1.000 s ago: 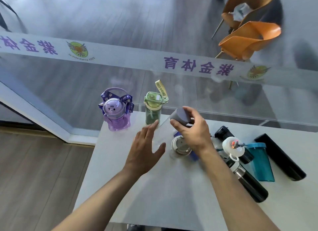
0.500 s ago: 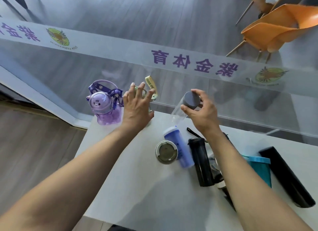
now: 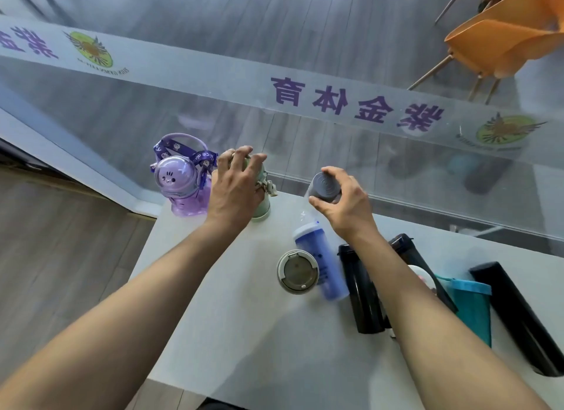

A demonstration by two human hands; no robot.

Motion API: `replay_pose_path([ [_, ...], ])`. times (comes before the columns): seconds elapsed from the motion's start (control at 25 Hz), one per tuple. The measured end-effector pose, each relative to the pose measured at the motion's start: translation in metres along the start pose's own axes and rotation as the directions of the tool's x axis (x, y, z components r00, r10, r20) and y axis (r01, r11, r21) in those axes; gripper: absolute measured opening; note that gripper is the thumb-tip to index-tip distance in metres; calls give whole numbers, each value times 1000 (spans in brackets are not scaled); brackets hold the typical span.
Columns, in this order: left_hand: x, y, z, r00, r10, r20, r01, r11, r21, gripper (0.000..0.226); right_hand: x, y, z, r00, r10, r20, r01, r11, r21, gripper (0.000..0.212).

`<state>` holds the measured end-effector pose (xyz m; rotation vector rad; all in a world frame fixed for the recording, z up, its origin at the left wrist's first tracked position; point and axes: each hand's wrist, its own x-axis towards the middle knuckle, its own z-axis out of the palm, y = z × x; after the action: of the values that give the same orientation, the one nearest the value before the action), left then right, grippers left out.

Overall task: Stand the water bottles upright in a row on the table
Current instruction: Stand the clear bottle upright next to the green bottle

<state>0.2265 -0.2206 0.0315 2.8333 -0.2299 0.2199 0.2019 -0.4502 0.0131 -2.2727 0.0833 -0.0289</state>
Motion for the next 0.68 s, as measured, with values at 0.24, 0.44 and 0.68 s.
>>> replay_pose_path([
  [0.24, -1, -1, 1, 999, -5, 37, 5, 1000, -15, 75, -21, 4, 9, 997, 49, 57, -50, 998, 24, 61],
  [0.44, -12, 0, -4, 999, -22, 38, 23, 999, -25, 86, -17, 1, 13, 998, 54, 42, -56, 998, 28, 62],
  [0.68, -62, 14, -12, 999, -17, -40, 17, 1000, 12, 73, -9, -1, 17, 998, 58, 31, -58, 998, 3, 63],
])
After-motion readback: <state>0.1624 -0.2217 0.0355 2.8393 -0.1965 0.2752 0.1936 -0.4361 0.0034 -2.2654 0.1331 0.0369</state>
